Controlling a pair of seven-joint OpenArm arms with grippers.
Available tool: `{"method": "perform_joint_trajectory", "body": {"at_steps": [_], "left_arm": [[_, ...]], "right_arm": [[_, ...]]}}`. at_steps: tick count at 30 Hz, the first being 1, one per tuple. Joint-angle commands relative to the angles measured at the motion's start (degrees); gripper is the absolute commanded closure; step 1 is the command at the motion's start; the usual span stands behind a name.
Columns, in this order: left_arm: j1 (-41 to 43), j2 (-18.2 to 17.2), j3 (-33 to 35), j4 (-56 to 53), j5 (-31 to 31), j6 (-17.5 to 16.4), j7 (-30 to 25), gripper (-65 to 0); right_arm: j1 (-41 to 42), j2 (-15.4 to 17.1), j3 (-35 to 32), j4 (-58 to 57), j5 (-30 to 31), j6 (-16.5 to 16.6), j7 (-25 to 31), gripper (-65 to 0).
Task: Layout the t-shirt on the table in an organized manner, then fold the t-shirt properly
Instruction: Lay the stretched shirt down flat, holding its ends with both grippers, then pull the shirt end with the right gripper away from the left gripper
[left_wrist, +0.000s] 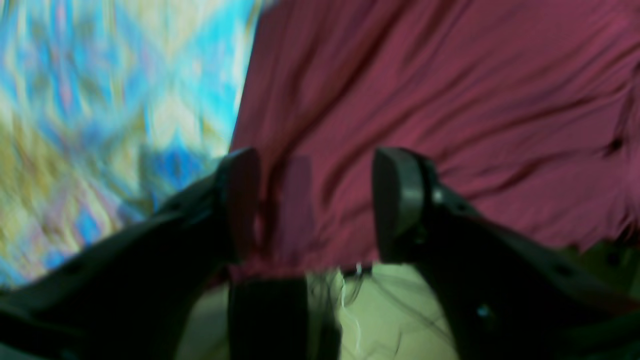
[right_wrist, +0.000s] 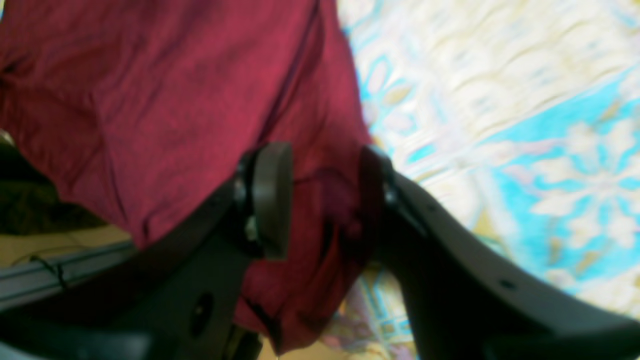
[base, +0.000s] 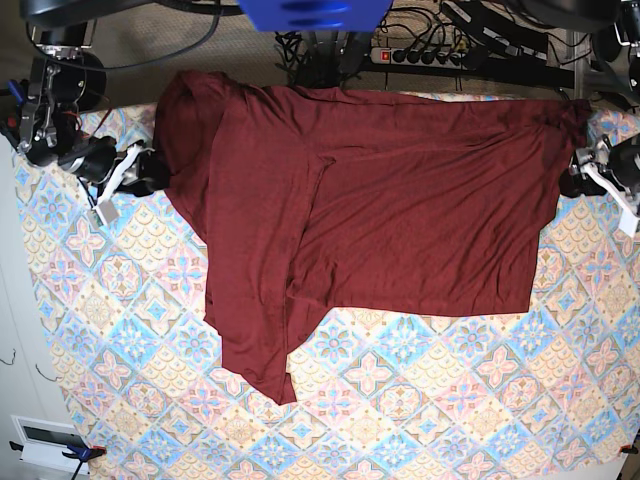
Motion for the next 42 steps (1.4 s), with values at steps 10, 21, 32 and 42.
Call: {"method": "perform_joint_trajectory", "body": {"at_steps": [10, 21, 32, 42], "left_arm": [[-4.8, 4.9, -0.4, 0.5, -0.5, 0.2, 0.2, -37.3], [-4.9, 5.1, -0.4, 0.5, -0.5, 0.2, 0.2, -37.3], [-4.9, 5.1, -0.4, 0.5, -0.5, 0.1, 0.2, -37.3], [-4.9, 5.2, -0.4, 0.4, -0.5, 0.1, 0.2, -37.3]], "right_arm": [[3.0, -3.3, -2.7, -0.1, -10.3, 0.2, 1.3, -21.8], [3.4, -5.8, -2.5, -1.8, -20.3, 0.2, 1.9, -12.7], [9.2, -5.4, 3.8, -10.5, -20.5, 0.4, 8.7, -0.6], [19.9, -3.8, 5.6, -21.7, -20.6, 0.4, 8.9, -0.7]]}}
